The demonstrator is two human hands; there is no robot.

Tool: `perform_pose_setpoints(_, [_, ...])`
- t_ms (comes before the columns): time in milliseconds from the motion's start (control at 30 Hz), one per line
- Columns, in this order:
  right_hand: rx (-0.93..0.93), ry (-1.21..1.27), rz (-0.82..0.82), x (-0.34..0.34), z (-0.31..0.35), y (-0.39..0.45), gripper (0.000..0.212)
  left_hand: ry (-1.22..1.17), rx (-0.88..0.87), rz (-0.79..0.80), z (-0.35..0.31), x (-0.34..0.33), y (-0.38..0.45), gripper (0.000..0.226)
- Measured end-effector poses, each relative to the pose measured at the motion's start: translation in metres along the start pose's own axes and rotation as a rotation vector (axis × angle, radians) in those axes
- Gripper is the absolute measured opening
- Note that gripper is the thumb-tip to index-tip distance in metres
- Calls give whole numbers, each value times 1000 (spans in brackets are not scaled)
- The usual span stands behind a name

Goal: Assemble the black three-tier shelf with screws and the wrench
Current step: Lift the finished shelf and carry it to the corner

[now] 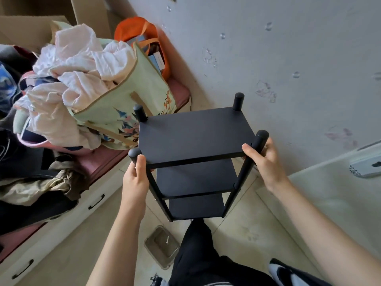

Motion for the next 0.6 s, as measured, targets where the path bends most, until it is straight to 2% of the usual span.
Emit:
perform_pose_setpoints(167, [-18, -35, -47, -1, -1, 51, 31, 34, 18, 77, -40, -26, 42, 87])
perform_pose_setpoints(300, [-44, -64, -67, 3, -2, 93, 50, 34, 129, 72, -68, -54, 78, 82])
perform_pose_setpoints(467, [-130, -10, -82, 10, -13, 147, 51, 105, 216, 199, -99, -94, 122, 75])
perform_pose_setpoints(600, [-222, -33, -13, 15, -24, 192, 60, 123, 313, 182, -110, -121, 160, 73])
Point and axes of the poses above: each hand's wrist, its own y-axis towards the middle knuckle, its own x-axis out of the back of the hand, z = x × y, the point moved 3 cm from there along y, towards the middle knuckle, and after that the axes turned 12 degrees about x, right-handed, at the moved point
